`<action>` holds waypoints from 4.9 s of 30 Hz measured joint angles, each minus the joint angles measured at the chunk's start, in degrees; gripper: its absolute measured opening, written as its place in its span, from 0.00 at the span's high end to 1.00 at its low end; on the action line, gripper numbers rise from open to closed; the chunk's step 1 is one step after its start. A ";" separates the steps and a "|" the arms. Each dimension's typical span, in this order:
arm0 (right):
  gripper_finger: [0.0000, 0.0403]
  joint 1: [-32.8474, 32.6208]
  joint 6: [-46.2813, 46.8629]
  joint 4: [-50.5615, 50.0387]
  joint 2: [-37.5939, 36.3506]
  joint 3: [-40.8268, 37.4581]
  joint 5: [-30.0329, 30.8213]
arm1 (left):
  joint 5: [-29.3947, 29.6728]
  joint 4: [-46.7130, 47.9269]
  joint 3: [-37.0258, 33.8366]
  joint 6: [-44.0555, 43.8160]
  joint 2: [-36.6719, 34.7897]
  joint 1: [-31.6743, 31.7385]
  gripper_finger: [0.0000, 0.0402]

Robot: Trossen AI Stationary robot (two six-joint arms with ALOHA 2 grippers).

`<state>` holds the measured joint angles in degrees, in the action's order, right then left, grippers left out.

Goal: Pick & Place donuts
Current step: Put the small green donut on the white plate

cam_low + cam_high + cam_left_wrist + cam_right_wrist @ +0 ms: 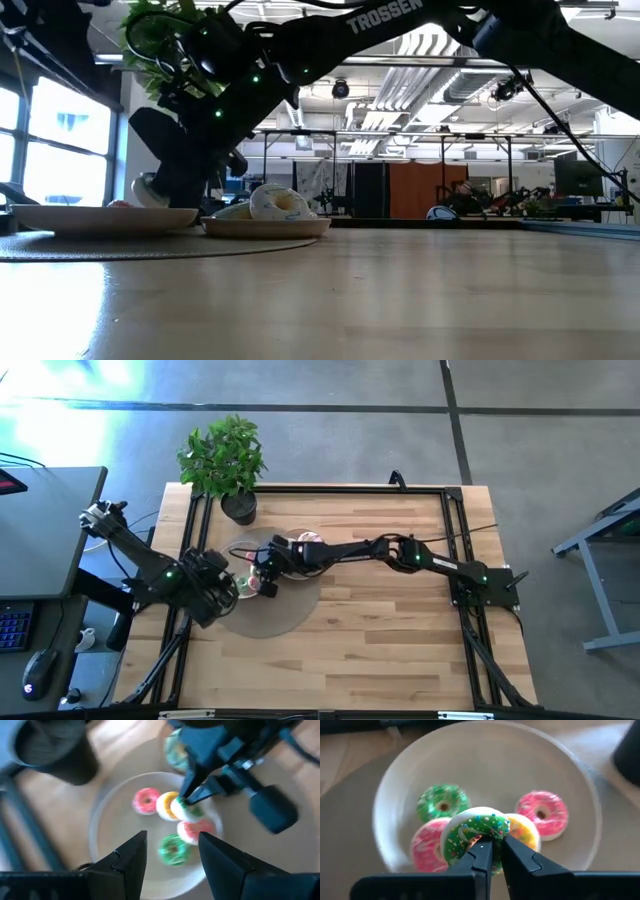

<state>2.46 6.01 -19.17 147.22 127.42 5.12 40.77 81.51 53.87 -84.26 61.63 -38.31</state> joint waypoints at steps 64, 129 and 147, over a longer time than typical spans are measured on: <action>0.78 -3.31 -12.26 -6.45 -1.98 -0.04 -2.74 | -9.51 -45.27 -24.61 18.63 2.01 15.07 0.57; 0.78 -2.38 -8.62 12.55 -2.56 -10.16 -2.01 | -4.33 -18.78 -6.87 9.00 11.64 12.89 0.57; 0.78 -3.58 -9.95 14.10 -2.45 -10.23 -2.10 | -5.86 -31.99 -16.41 2.85 12.02 6.03 0.57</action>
<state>-1.13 -3.95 -5.07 144.77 117.19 3.02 34.91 49.53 37.47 -81.40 73.65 -32.28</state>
